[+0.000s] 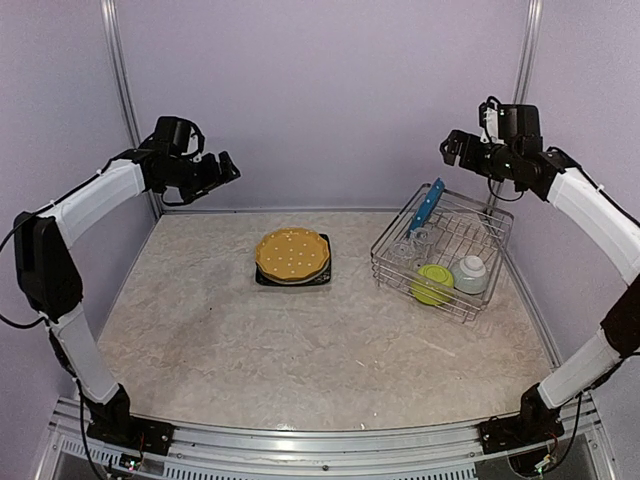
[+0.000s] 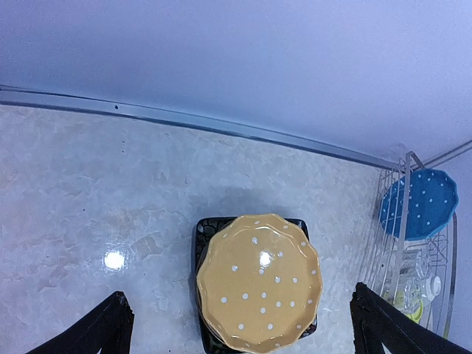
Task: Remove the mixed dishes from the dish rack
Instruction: Grab the plate from the dish rack.
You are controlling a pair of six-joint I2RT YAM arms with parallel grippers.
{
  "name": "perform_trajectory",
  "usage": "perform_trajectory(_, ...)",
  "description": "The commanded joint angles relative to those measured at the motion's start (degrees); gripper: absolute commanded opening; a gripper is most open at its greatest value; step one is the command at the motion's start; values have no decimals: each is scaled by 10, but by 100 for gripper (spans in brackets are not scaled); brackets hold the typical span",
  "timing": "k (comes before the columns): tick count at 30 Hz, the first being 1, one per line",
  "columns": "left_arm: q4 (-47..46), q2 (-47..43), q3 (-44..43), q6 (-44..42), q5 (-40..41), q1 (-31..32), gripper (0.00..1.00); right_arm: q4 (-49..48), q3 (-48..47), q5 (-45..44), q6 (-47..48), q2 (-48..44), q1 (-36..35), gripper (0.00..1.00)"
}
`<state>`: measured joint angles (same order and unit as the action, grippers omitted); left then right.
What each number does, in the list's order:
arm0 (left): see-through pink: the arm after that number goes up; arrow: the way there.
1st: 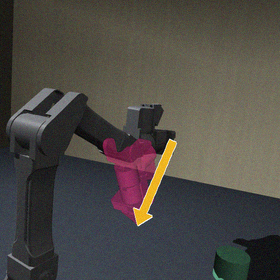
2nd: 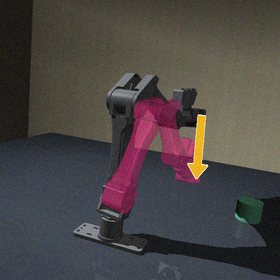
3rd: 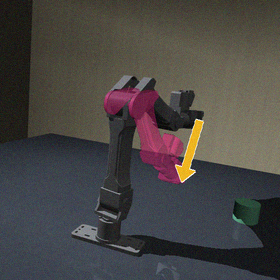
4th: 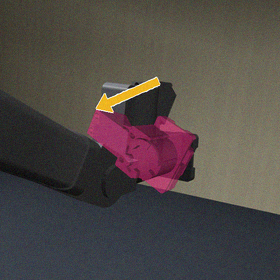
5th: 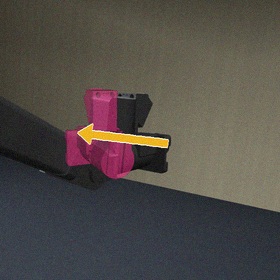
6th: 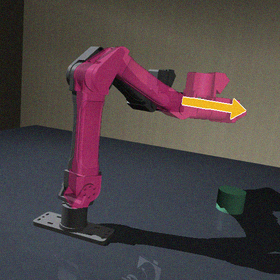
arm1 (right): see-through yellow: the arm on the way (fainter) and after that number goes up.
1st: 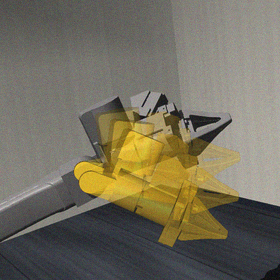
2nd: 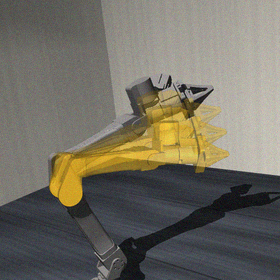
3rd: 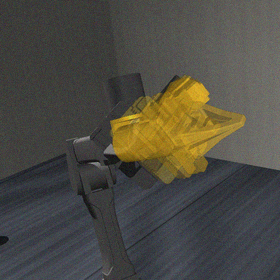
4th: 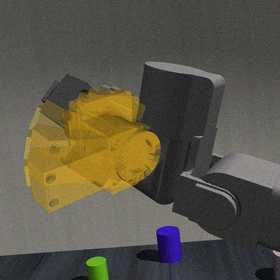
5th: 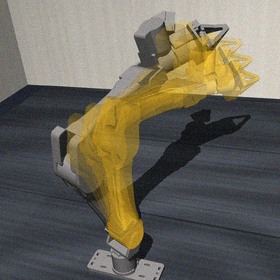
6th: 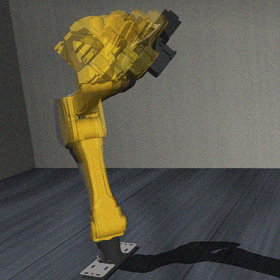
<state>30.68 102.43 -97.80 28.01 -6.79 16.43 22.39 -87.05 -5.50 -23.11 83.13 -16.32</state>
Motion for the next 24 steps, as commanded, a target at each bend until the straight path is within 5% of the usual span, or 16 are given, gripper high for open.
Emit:
perform_trajectory(1, 39, -25, -13, 49, 97, -17, 99, 76, -80, -15, -54, 60, 5, 99)
perform_trajectory(13, 10, -70, 34, 36, 157, -5, 99, 142, -176, -7, -204, 195, 5, 99)
perform_trajectory(24, -3, -85, 36, 7, 171, -3, 99, 69, -165, 106, -259, 280, 52, 92)
